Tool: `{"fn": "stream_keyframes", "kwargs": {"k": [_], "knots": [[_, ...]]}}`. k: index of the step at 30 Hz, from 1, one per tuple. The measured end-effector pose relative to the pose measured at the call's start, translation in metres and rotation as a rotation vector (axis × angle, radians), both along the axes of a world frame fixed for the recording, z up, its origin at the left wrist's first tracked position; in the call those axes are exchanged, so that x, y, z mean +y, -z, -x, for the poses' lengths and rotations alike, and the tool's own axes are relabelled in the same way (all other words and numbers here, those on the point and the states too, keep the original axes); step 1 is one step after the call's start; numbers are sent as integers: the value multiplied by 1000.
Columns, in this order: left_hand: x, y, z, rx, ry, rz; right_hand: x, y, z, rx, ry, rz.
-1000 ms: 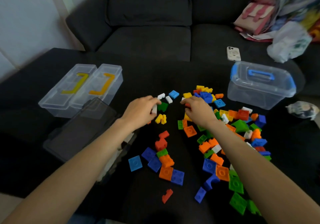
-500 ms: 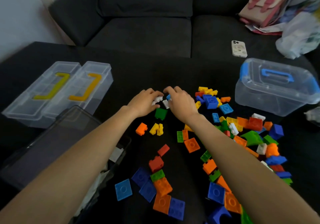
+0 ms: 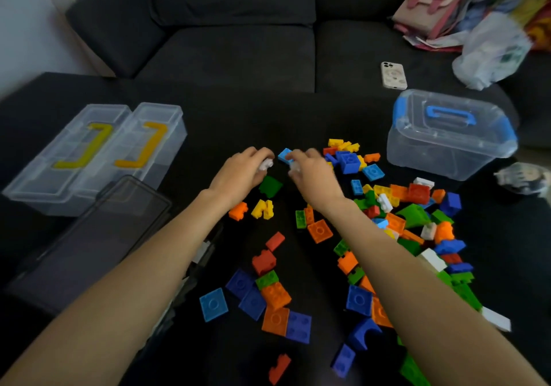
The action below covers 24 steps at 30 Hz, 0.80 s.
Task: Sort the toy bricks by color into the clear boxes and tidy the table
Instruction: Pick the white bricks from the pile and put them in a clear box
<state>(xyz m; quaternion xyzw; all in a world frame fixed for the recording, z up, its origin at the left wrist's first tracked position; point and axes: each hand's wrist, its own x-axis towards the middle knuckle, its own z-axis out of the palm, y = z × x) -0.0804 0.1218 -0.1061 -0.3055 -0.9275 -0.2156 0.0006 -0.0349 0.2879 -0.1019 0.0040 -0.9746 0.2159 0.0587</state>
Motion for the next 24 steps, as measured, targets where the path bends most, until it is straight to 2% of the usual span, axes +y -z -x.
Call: {"fn": "stream_keyframes", "kwargs": {"k": [2,5,9,13,18,24], "knots": [[6,-13,-14,73,48,-87,20,-10,-26,77,115,185],[26,-33,-45,111,124,-185,62,-20,-76,94,240,427],[58,-29,-97,-42,225,-253,106,-23,-140,13,347,510],[98,-11,-132,-87,312,-131,123,-13,-168,-35,373,407],[134,3,-157,-70,341,147,128,-3,-170,-103,254,-7],[133,5,-162,-132,257,155,119,-3,-147,-199,81,-222]]}}
